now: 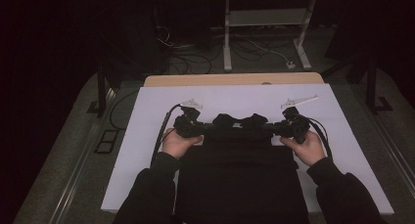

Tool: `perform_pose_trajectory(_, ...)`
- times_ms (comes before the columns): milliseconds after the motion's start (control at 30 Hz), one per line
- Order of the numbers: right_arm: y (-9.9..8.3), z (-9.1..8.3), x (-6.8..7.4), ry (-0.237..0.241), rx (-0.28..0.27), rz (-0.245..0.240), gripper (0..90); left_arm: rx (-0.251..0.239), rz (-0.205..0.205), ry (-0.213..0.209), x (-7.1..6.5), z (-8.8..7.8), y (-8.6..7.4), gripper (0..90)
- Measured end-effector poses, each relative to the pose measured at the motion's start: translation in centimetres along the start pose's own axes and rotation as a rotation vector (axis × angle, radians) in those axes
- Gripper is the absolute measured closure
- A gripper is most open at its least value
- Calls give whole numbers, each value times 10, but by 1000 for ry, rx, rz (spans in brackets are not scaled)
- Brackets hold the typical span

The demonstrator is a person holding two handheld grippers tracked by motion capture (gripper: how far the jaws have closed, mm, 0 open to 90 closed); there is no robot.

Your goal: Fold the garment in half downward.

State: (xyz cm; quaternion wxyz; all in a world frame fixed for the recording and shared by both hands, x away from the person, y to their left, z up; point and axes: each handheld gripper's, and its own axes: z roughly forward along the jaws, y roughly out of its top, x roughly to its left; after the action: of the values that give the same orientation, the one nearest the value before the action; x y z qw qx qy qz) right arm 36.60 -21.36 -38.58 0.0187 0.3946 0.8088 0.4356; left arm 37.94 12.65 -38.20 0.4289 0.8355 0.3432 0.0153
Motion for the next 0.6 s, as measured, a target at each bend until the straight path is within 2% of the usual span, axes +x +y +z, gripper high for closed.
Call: perform_pose_trajectory(600,-9,-15,20,17,-13,-29,837,-29,0,-11,-18,-16,-9,839)
